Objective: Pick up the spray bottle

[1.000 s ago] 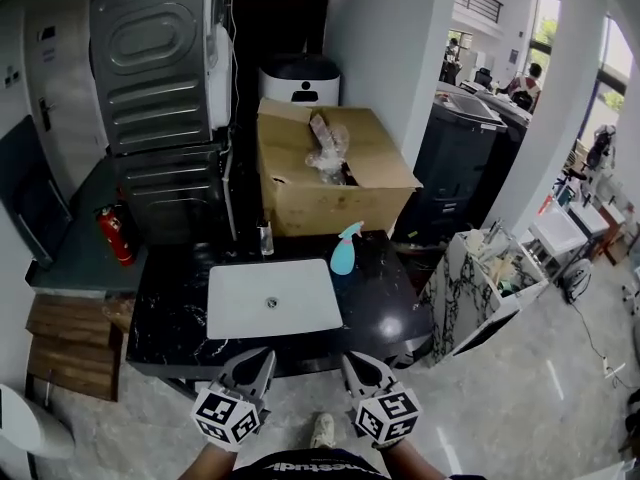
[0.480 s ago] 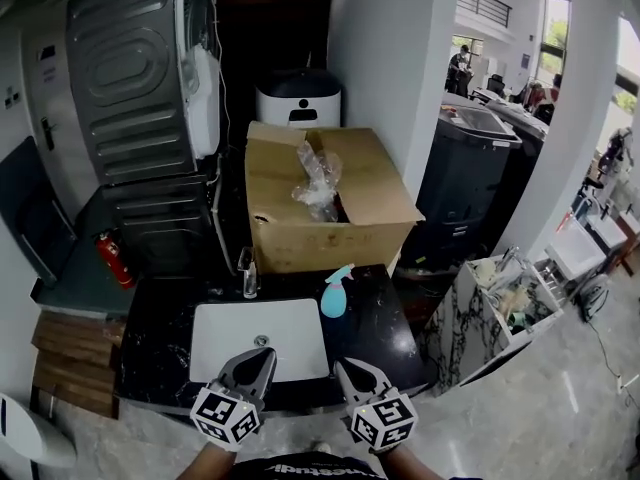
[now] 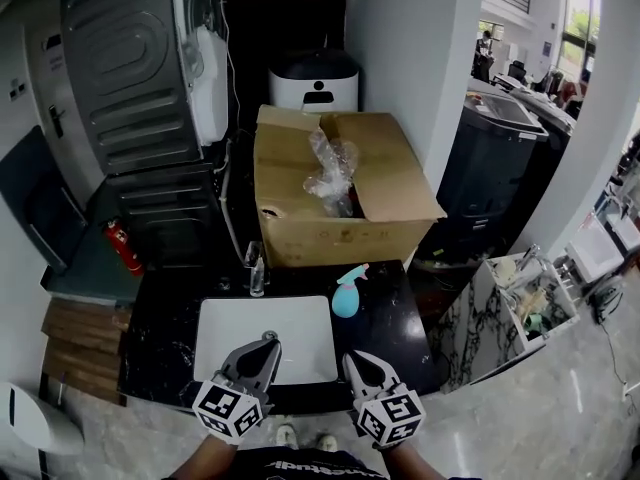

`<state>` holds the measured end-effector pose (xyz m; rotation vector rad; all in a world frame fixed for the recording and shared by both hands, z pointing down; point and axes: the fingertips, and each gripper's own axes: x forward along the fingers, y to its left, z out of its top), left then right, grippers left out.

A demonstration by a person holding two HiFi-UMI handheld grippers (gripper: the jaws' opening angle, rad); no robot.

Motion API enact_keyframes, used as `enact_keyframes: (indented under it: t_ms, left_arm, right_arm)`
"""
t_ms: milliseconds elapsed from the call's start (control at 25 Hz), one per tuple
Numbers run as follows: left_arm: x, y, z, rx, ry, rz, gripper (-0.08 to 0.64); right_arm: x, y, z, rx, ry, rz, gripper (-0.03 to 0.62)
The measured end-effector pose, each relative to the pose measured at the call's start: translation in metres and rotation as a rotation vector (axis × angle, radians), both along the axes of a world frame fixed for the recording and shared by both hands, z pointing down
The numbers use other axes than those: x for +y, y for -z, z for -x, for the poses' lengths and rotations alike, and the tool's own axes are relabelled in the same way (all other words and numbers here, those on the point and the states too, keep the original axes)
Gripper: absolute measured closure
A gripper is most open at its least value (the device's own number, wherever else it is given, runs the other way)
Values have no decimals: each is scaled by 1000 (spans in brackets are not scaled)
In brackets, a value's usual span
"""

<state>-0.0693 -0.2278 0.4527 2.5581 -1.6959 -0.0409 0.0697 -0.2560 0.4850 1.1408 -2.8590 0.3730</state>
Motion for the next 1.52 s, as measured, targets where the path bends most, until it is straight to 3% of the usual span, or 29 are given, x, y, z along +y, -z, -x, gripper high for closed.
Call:
enact_keyframes:
  t_ms: [320,880,1120,1360,1520]
  left_arm:
    - [-29,-2,37,37,-19,-2,545]
    - [-54,-6,75,76,-139,-23,545]
    - [-63,-17,77,99,-169,2,546]
    - [-83,-28,76,104,-157,31,545]
    - [-98,-33,74,96,-141,47,546]
  right_arm:
    - [-19,2,36,41,-15,-4,554]
    - [-41,23,65,53,-176,-103,551]
    - [-56,16,58,75,-236,-100,474]
    - [-90,-4,51,64,-224,-68,425]
    - [-125,-29,43,118,-231,-58,393]
